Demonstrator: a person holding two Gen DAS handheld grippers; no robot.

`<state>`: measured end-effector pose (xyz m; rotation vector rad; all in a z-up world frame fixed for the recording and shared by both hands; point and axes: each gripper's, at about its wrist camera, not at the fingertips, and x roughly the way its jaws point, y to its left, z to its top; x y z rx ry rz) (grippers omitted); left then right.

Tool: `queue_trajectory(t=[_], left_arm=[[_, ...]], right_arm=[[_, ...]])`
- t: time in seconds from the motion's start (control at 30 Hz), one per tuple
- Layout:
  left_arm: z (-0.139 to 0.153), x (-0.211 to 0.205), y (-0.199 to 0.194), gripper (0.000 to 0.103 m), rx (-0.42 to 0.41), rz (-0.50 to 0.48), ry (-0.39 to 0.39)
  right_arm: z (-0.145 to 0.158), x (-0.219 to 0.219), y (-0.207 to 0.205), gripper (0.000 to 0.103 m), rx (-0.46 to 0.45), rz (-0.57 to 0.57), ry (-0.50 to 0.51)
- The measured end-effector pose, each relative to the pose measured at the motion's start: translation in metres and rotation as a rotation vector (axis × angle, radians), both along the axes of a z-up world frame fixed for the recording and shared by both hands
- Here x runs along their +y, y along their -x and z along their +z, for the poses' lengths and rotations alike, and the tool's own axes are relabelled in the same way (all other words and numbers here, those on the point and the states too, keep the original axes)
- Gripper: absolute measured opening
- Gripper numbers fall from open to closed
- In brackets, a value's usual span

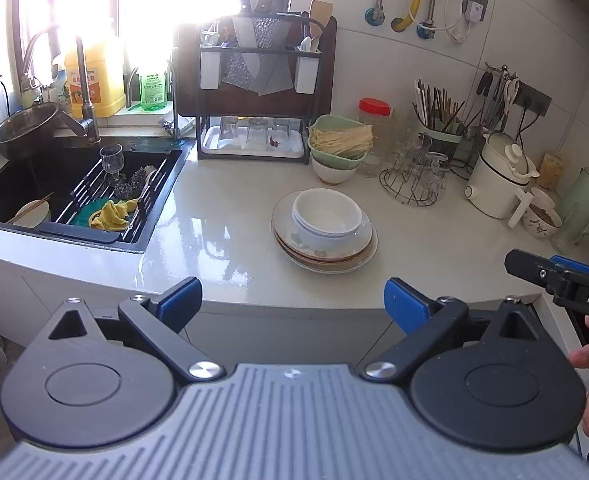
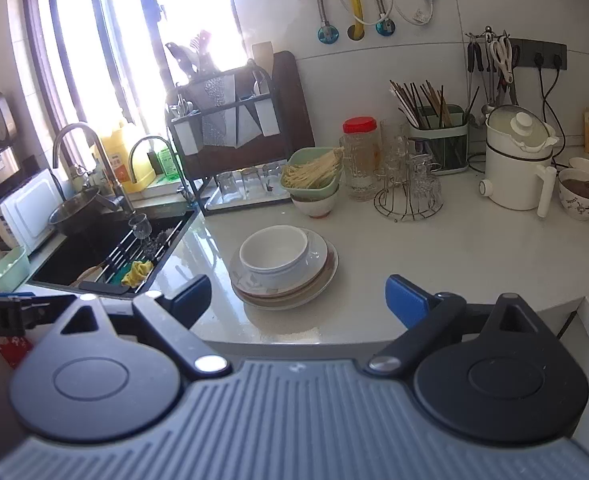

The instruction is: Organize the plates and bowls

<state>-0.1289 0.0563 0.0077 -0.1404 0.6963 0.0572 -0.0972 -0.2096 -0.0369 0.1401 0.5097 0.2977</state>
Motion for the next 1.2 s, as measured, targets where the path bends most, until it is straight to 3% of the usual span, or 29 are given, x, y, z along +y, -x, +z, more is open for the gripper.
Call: queue_trajectory(t=[1.2], left_arm=[[-0.004, -0.020, -0.019, 0.099, 0.020, -0.058, 0.007]], right_arm=[[-0.005, -0.008, -0.001, 0.096, 0.013, 0.005, 0.016]])
